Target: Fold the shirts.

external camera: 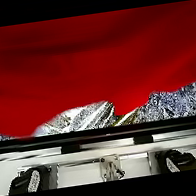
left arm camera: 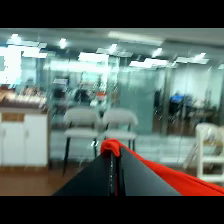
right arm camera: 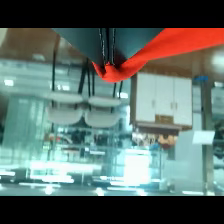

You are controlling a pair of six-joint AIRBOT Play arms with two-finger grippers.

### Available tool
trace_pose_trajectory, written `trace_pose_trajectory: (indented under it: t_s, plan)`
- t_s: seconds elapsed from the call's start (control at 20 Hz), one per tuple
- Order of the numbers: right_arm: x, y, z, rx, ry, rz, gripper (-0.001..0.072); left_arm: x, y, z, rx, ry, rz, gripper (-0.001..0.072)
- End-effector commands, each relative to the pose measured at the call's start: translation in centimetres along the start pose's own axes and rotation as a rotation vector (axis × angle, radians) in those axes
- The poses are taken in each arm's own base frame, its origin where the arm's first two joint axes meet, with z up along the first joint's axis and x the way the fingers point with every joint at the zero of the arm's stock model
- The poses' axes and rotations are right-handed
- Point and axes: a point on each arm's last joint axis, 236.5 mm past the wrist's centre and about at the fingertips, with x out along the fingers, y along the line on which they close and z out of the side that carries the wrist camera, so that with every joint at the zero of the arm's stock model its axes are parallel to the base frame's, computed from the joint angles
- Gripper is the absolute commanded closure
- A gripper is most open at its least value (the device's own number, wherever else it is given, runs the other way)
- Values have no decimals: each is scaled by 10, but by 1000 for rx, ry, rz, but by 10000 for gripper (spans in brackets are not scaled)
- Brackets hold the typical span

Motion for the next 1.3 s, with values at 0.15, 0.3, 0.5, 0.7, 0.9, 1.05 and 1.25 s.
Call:
trace_pose_trajectory:
  t_s: [0.15,0.3,0.5,0.7,0.9,1.05,1.25]
  plan:
    - [21,-45,-195,-37,755,-139,657,12,68,-176,7,549,161,675]
    - [60,-62,-304,-71,988,-162,657,9,96,-299,-89,810,195,674]
    - [151,-36,-434,68,968,-58,657,30,139,-420,-192,889,276,674]
    - [208,-45,-521,296,906,-186,657,69,150,-505,-313,955,284,674]
    - [210,-38,-580,436,969,-237,657,75,126,-588,-348,1089,240,674]
    - [187,-17,-627,538,1125,-236,657,66,103,-624,-363,1181,200,673]
    - [169,-13,-622,546,1206,-221,97,46,95,-622,-453,1310,211,96]
